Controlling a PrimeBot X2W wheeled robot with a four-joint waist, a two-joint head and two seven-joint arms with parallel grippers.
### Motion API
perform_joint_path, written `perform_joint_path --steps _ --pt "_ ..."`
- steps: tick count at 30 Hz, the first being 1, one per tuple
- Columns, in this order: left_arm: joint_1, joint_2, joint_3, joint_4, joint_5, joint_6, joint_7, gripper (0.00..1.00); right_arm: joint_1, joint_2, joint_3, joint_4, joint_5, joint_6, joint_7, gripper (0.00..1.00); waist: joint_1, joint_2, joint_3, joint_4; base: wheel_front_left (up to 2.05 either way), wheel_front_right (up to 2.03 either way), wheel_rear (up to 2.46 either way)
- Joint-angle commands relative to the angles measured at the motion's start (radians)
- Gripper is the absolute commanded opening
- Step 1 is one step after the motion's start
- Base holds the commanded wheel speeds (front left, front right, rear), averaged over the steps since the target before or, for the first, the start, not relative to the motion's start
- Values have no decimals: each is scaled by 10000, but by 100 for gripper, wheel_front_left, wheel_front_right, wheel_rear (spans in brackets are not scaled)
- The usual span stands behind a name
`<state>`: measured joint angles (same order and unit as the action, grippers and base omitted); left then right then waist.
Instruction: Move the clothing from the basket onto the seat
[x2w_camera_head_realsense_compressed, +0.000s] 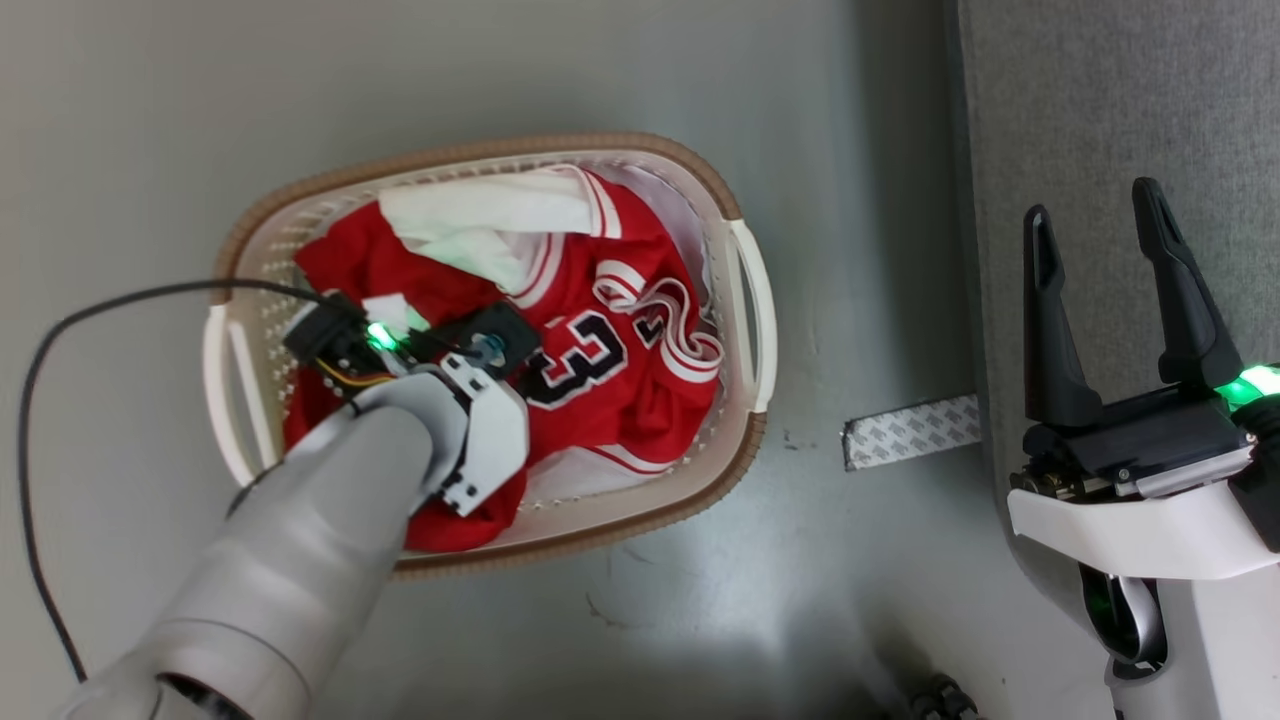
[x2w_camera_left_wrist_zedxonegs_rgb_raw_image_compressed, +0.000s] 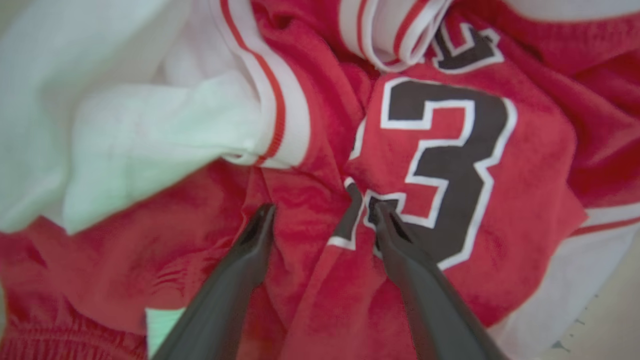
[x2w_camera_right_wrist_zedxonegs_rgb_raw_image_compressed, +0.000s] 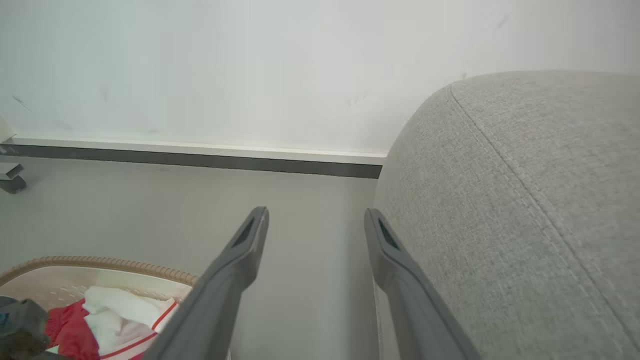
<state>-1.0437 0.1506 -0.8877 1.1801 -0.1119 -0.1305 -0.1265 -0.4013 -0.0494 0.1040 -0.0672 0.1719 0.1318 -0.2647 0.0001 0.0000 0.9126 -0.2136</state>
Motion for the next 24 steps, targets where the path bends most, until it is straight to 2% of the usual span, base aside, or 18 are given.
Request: perform_joint_path --steps 1,8,9,10,11,12,19,24 --pt "-168 181 -73 125 -85 12 -18 100 -28 -20 38 -63 62 -21 3 100 -1 0 178 -151 0 0 0" --pt "-198 -1 -264 421 -580 12 -2 100 83 -20 -3 -43 161 -21 4 100 -1 0 250 -222 0 0 0" --pt "-214 -20 -355 444 -588 12 1 93 86 -20 -10 -23 159 -21 4 100 -1 0 245 -208 0 0 0" --pt "-222 -45 -450 473 -591 12 13 60 71 -20 -10 3 162 -21 4 100 -1 0 234 -200 0 0 0" --pt "-210 -66 -525 491 -619 12 8 36 47 -20 -1 25 169 -21 4 100 -1 0 224 -202 0 0 0" --pt "-166 -87 -581 507 -689 11 -31 1 15 -20 22 48 166 -21 4 100 -1 0 208 -207 0 0 0" --pt "130 -351 -819 372 -1363 11 -375 0 90 -23 -109 237 86 -21 4 100 -1 0 -327 65 0 0 0" --pt "675 -599 -715 47 -2117 11 -882 0 477 -24 -374 534 45 -21 5 100 -1 0 -1450 529 0 0 0"
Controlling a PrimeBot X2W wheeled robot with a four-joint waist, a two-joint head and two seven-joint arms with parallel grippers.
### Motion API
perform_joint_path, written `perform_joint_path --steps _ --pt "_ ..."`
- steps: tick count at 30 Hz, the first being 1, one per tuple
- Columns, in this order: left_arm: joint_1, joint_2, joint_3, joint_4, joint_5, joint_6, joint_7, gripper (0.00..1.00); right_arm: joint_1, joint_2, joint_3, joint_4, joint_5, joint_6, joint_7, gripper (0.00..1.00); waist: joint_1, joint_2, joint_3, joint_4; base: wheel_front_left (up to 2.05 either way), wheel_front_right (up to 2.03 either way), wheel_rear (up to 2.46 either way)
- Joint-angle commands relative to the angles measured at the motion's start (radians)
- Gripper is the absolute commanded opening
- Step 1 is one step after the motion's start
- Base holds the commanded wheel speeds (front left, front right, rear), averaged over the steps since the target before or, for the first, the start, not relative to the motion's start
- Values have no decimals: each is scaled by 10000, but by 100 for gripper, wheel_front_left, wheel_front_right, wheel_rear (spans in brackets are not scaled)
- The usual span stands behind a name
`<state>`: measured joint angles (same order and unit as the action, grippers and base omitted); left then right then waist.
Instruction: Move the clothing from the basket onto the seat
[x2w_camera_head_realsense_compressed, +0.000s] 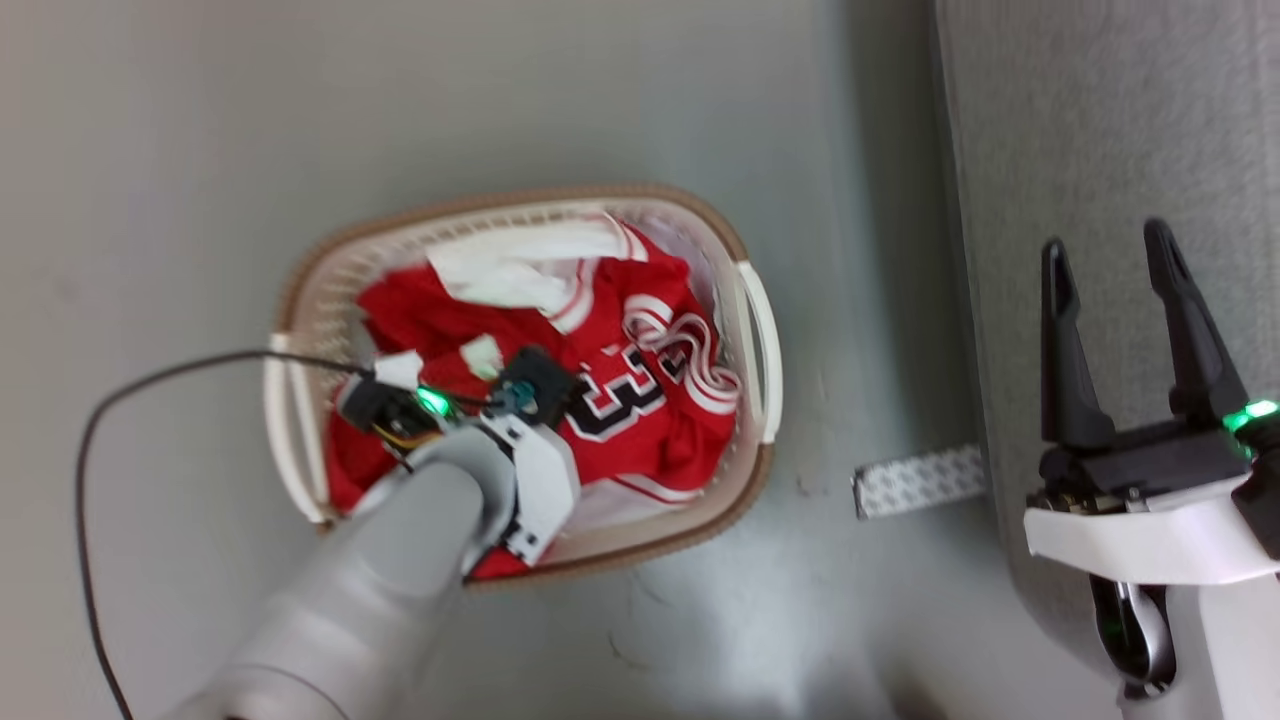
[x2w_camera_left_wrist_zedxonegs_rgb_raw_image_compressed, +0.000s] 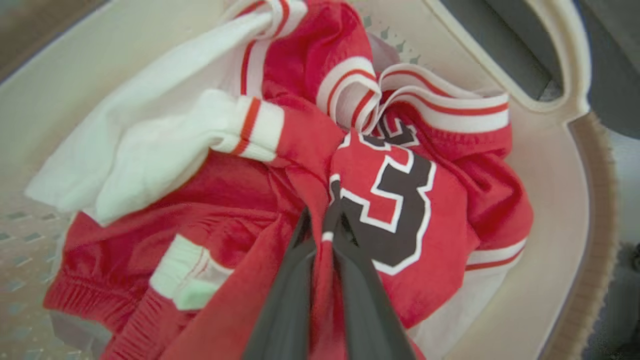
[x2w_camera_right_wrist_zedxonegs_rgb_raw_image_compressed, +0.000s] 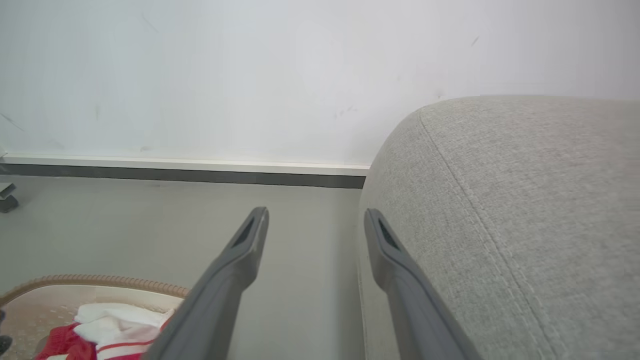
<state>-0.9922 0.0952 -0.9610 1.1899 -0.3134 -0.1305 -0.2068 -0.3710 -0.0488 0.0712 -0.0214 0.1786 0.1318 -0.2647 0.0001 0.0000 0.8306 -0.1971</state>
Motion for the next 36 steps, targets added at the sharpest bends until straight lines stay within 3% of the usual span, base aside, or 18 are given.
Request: perform_joint_path --steps 1,10,20,36 --pt "301 -78 -3 -166 -239 11 -176 0 266 -30 -132 142 -57 -21 5 100 -1 0 -903 498 0 0 0" --pt "1786 -273 -364 -1439 -1415 11 -509 0 1626 -33 -607 801 -132 -21 4 100 -1 0 -3602 1535 0 0 0" --pt "2995 -139 -335 -2868 -2362 80 -572 0 3211 -32 -728 1277 82 -21 4 100 -1 0 -5918 1953 0 0 0" --pt "4491 1072 495 -5530 -3270 1248 -176 0 5096 -32 -695 1705 244 -21 4 100 -1 0 -8456 1631 0 0 0"
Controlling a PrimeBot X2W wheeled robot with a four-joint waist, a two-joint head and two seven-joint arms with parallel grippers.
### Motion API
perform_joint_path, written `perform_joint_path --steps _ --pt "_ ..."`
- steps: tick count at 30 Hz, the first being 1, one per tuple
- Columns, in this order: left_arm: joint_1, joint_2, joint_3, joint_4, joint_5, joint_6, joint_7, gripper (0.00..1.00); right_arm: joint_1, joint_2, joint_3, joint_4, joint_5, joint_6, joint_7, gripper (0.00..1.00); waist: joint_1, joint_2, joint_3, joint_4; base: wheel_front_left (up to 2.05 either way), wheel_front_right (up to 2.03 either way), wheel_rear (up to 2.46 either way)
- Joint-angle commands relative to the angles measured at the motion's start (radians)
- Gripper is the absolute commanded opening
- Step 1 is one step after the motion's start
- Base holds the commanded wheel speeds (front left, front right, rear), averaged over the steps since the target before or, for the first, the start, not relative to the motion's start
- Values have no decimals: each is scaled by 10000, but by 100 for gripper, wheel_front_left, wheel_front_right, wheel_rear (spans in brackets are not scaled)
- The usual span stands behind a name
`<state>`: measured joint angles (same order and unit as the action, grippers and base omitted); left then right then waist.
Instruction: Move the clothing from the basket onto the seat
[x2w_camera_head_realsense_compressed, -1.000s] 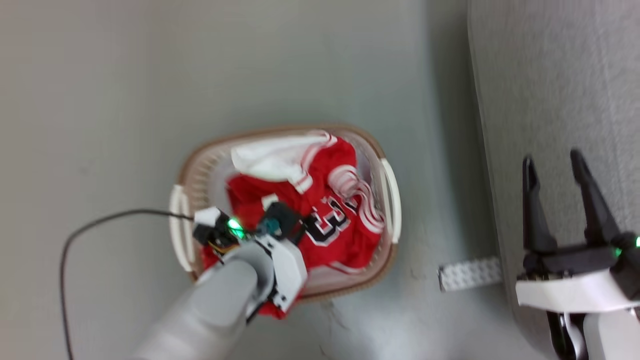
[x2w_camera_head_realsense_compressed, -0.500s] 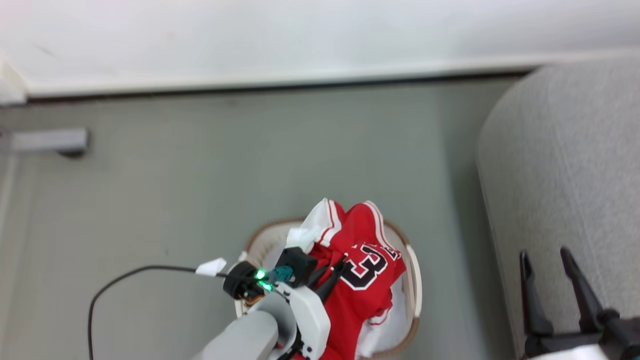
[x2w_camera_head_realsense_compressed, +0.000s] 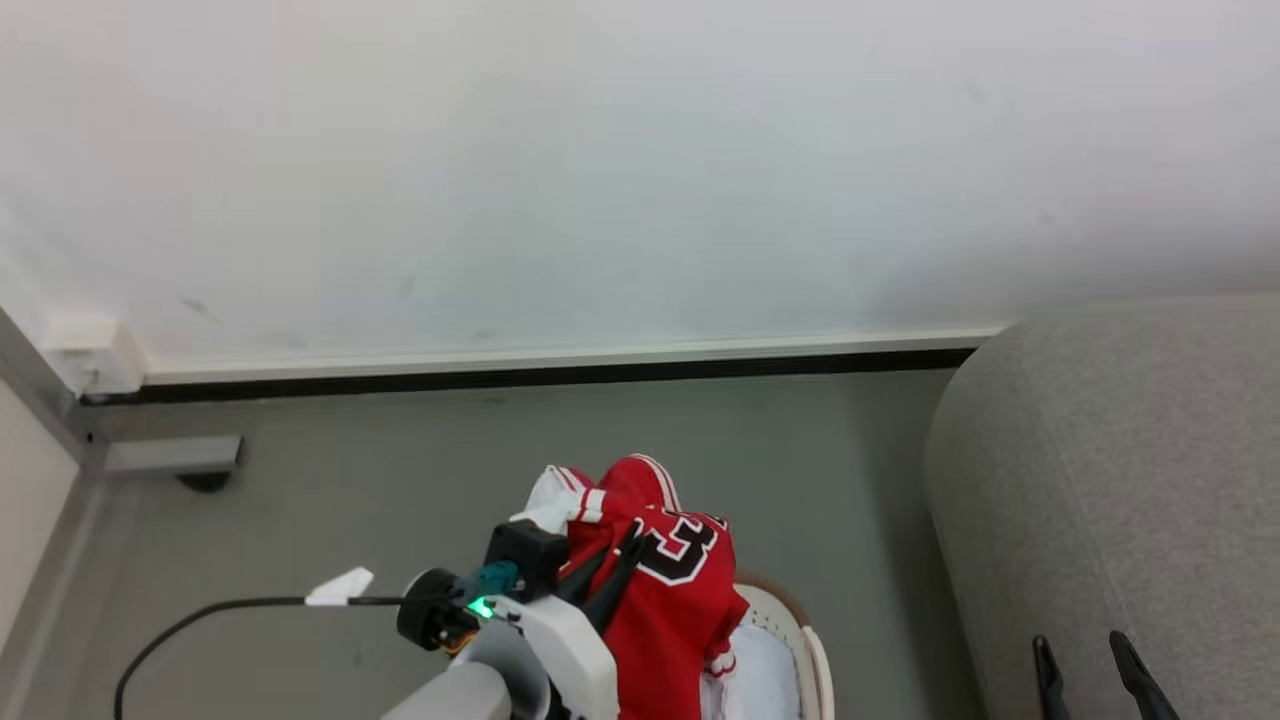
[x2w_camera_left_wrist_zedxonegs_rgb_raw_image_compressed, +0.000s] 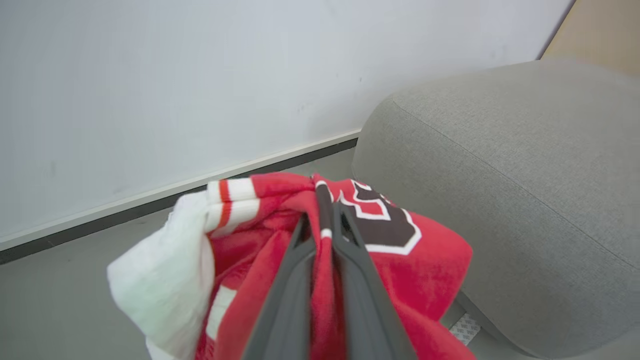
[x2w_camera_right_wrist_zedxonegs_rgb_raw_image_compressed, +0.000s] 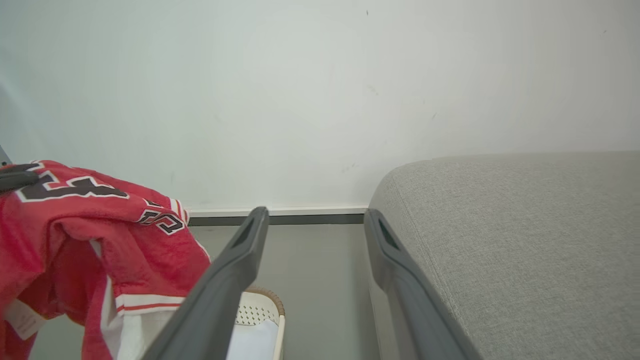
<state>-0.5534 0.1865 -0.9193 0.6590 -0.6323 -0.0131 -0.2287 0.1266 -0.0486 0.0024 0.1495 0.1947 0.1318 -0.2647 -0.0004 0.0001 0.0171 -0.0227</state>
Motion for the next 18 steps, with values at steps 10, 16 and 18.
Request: perform_joint_path --steps 10,16,18 --pt "263 910 371 -2088 -291 688 637 0 198 -34 122 -221 -239 -21 4 100 4 -1 -566 -215 0 0 0" --pt "209 1091 338 -2852 -276 886 937 0 -122 -269 604 -484 -990 -21 4 100 4 -1 -554 -187 0 0 0" --pt "182 1104 314 -2978 -262 900 982 0 -188 -483 842 -485 -1134 -21 4 100 4 -1 -547 -175 0 0 0"
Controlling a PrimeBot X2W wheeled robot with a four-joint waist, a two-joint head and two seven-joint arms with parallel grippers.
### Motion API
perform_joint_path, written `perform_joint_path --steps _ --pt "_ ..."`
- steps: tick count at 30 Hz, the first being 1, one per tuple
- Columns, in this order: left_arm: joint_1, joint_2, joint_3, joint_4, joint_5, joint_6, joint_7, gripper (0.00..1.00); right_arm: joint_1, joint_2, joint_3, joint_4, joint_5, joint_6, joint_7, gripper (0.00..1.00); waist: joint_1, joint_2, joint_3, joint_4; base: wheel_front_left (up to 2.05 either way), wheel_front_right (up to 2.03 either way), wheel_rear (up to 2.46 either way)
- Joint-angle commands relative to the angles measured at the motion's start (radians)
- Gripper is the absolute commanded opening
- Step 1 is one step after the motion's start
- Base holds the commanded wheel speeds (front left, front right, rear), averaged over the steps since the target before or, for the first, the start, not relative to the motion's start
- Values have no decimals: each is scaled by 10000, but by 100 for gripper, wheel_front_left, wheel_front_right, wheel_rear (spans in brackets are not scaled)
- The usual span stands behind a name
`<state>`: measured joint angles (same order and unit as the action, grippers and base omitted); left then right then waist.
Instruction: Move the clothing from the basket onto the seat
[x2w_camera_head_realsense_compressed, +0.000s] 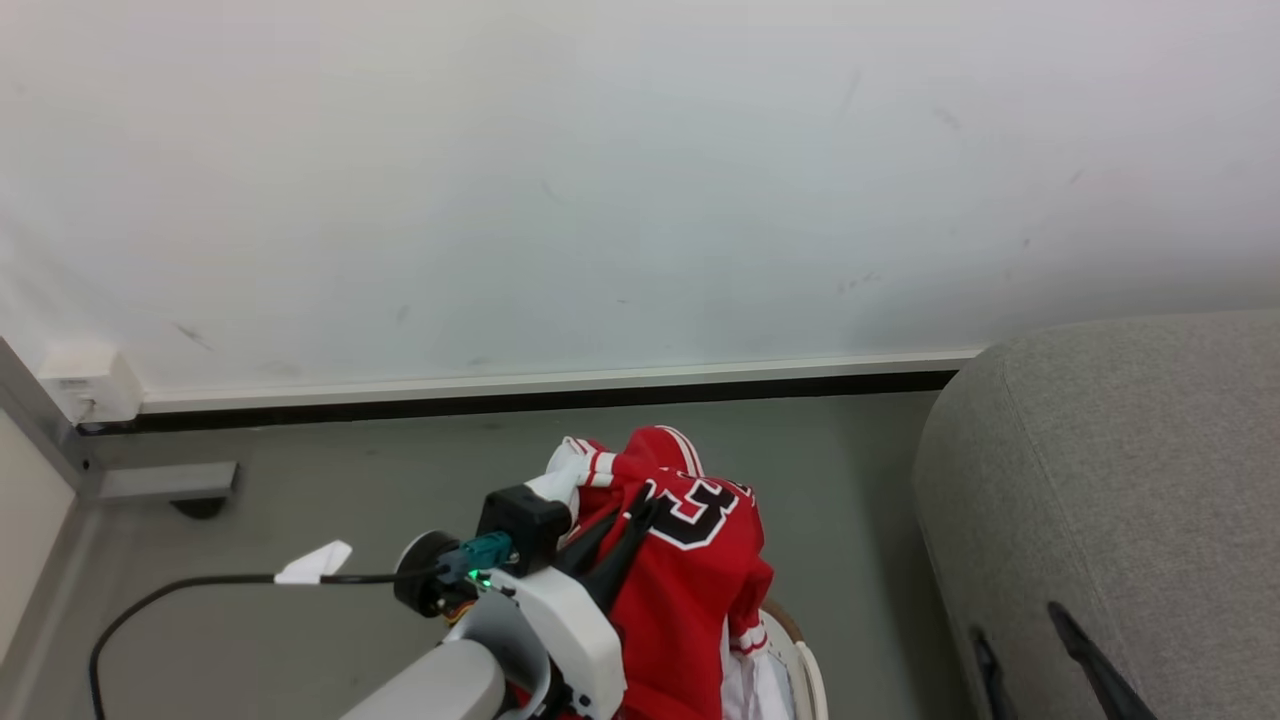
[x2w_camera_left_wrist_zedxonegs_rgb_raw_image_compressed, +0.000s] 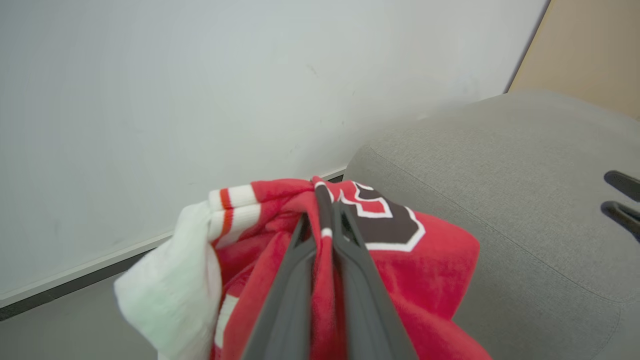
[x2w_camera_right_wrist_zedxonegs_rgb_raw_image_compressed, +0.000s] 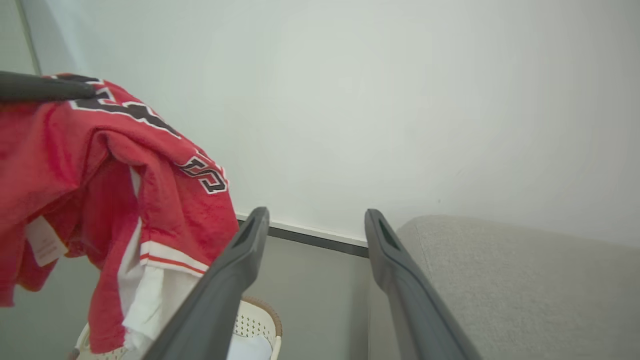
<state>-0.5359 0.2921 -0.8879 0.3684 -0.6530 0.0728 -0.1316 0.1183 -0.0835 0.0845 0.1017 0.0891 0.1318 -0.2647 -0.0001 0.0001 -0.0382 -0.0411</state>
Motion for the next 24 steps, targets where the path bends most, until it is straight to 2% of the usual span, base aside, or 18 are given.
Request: perform_joint_path --steps 1,7,12,17,24 --pt "-38 57 -31 -170 -25 47 59 0 -210 -347 289 -4 -191 -21 4 100 1 -1 13 21 0 0 0" --pt "-216 67 -202 -639 94 31 345 0 -1400 -1822 2366 370 -390 -23 4 100 1 -1 24 74 0 0 0" --pt "-334 7 -337 -830 130 5 500 0 -2636 -2493 4250 1024 -126 -23 4 100 1 -1 2 160 0 0 0" --pt "-443 -86 -506 -972 196 -83 644 0 -3801 -2505 5777 1747 158 -23 4 100 1 -1 31 242 0 0 0" --pt "-568 -274 -774 -1098 230 -208 822 0 -4983 -2085 6592 2645 401 -23 4 100 1 -1 60 389 0 0 0"
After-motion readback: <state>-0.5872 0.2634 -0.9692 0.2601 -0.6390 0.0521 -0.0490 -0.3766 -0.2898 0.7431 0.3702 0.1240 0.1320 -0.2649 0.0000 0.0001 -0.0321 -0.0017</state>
